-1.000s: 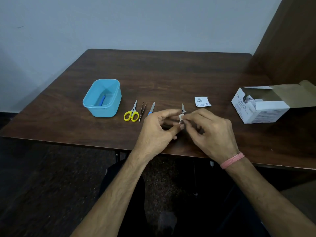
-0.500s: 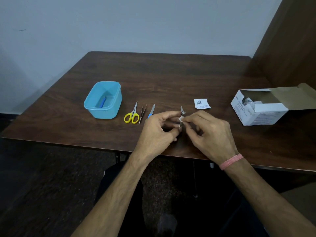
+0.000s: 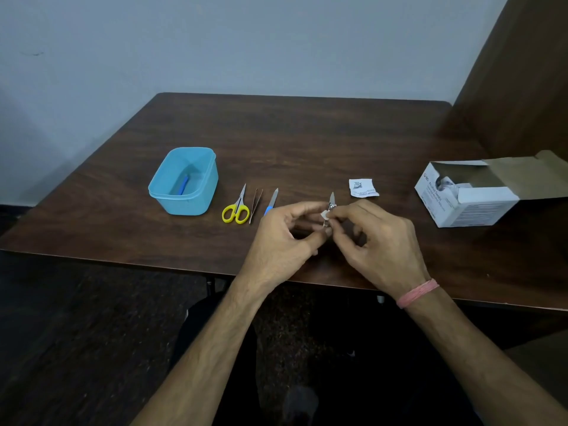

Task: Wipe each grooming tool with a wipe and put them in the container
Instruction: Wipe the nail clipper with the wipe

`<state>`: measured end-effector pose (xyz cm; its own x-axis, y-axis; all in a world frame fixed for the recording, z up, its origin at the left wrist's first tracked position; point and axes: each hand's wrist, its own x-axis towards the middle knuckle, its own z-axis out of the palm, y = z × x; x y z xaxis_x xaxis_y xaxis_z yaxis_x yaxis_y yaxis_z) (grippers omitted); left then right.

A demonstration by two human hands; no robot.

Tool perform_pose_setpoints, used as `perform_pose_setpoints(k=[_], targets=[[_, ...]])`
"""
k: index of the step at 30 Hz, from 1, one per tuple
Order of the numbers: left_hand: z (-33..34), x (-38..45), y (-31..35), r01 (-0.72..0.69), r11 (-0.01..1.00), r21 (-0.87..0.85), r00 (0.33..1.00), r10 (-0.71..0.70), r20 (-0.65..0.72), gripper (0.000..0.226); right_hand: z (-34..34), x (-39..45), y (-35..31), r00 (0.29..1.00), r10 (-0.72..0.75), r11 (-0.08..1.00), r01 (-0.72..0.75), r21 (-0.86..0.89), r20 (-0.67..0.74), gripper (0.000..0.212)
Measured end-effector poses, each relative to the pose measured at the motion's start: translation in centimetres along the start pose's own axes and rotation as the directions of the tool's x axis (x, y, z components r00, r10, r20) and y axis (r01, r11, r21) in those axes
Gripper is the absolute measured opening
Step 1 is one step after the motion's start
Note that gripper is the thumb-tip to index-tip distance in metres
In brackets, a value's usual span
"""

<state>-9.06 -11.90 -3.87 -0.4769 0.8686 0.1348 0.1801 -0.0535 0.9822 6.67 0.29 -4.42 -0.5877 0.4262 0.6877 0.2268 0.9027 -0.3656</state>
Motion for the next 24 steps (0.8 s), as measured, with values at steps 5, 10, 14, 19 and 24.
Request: perform_pose_setpoints(k=[5,10,14,19,24], targets=[[0.16,0.20,-0.01,0.026,0.999,0.018,0.999,-0.025,-0.045,0.026,0.07,0.21,0.08,0.999,0.034,0.999,-0.034,-0.004,-0.021,0.011],[0.15,0.21,-0.21,0.012,0.999,0.035,0.999,-0.010,-0.034,0.034,-0.26,0.28,0.05,0.996,0.080,0.996,-0.079,0.040,-0.028,0.011],[0.11,0.30,-0.41,0.019,0.999,0.048,1.000,-0.018,-0.021,0.038,-0.39,0.37,0.12,0.996,0.091,0.995,-0.090,0.047,-0.017,0.010],[-0.10,0.46,-0.64,-0.006,0.999,0.041,1.000,0.006,-0.008,0.041,-0.20,0.48,0.56,0.996,0.084,0.995,-0.083,0.061,-0.017,0.012],[-0.34,0.37,-0.79,-0.021,1.000,0.023,1.000,0.020,0.018,0.041,-0.24,0.37,0.79,0.996,0.084,0.993,-0.081,0.086,-0.032,0.012]])
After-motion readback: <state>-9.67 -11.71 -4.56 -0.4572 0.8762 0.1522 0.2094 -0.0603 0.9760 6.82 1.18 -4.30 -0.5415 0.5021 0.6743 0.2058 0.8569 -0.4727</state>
